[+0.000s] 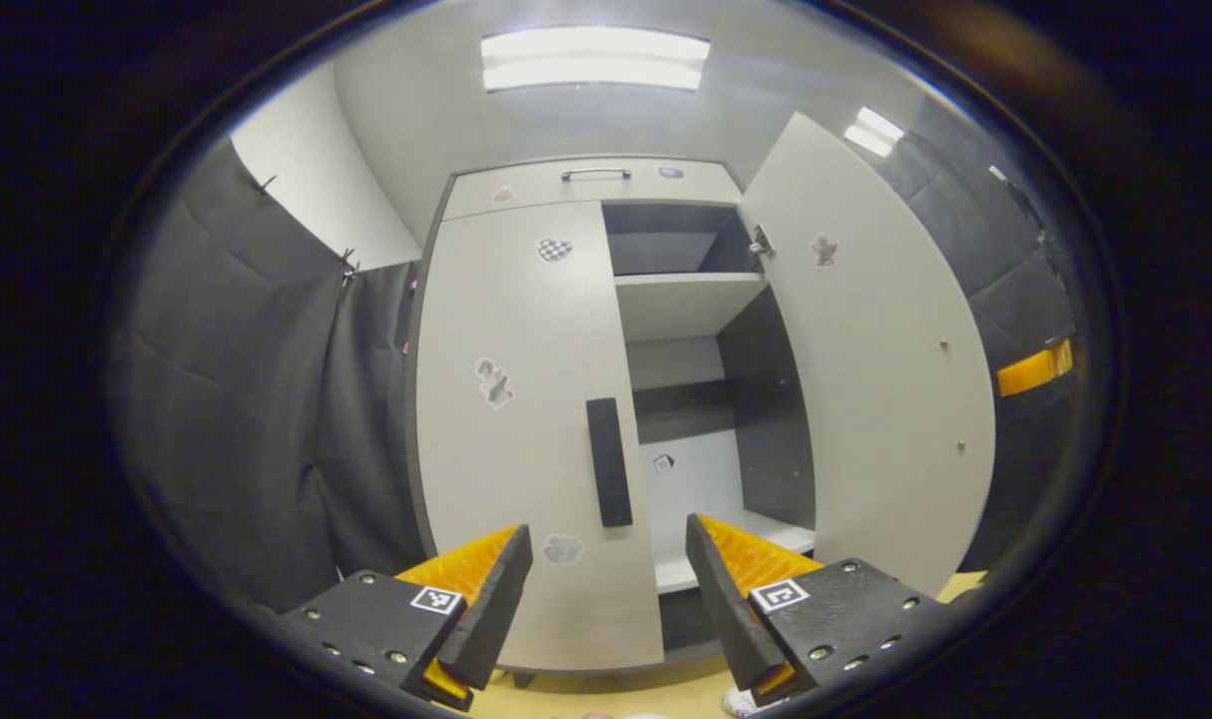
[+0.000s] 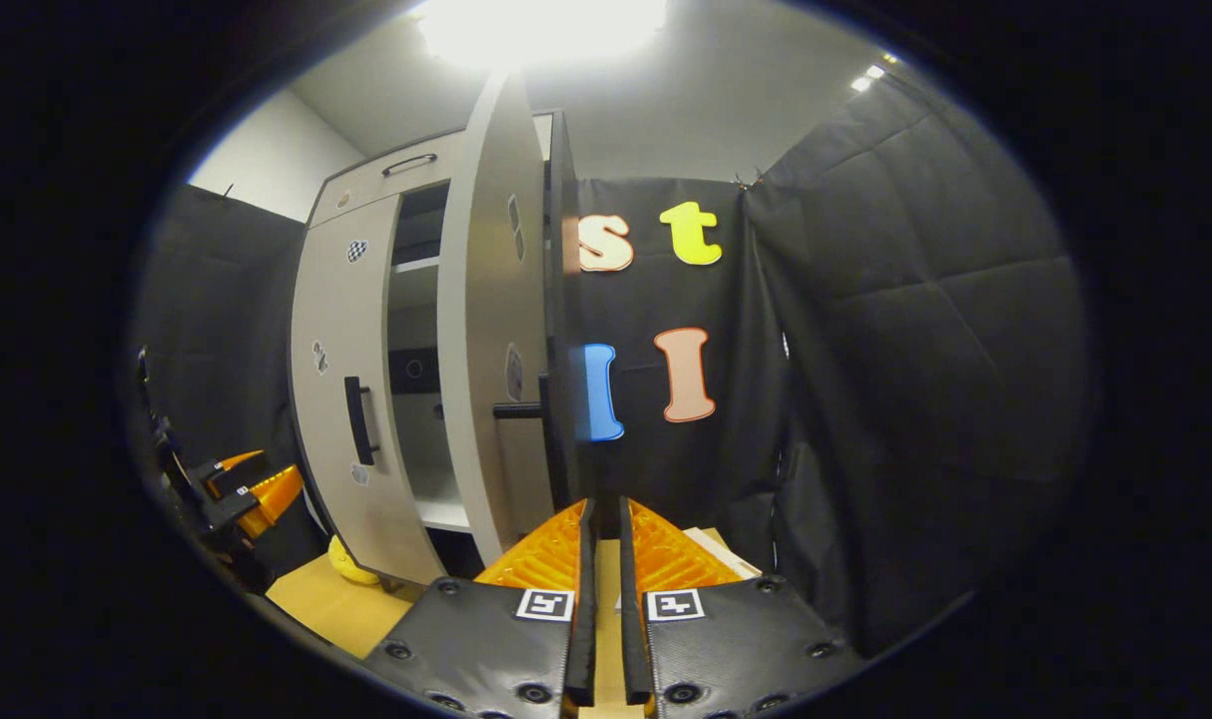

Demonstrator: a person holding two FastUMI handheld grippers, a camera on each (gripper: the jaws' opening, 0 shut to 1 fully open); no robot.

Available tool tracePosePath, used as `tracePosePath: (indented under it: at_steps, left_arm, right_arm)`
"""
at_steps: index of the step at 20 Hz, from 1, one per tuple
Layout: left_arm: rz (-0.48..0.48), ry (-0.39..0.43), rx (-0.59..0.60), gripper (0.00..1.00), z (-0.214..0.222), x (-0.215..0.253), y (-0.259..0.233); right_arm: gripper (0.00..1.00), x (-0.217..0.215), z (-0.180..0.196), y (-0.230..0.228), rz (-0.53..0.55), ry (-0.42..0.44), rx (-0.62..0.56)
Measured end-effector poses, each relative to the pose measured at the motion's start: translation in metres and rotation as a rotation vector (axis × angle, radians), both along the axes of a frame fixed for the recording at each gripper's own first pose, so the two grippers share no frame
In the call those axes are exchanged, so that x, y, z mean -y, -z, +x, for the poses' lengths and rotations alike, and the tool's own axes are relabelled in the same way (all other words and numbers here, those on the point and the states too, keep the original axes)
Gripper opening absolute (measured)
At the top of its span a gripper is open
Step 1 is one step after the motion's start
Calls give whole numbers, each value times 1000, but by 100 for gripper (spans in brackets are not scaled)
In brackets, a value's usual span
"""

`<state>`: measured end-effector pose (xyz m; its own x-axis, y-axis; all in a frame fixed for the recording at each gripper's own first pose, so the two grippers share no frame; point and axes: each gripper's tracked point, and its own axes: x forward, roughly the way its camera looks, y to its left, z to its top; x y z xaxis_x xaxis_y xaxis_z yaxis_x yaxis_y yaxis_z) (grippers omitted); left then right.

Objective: Grab one shoe with the right hand and put it into the shoe cabinet, grab the other shoe with the left hand and put it into the shoe cabinet; then close the right door with the right hand and the left door with the left hand.

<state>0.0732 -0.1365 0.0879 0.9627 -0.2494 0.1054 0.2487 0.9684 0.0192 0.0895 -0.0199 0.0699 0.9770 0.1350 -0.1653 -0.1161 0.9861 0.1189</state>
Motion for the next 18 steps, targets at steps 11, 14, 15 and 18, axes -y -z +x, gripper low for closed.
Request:
tracePosePath:
  at_steps: [11,14,15,18]
  left_arm:
    - [-52,-25,-12,89,92,16,-33]
    - [-47,-38,-15,89,116,18,-34]
    - [-37,-45,-23,89,124,18,-31]
    - [-5,-59,-67,89,148,19,-16]
  right_arm:
    - [98,50,-21,19,-34,132,-28]
    - [98,62,-28,29,-14,160,-51]
    - [98,66,-30,32,-7,169,-61]
    - [98,81,-39,43,9,196,-82]
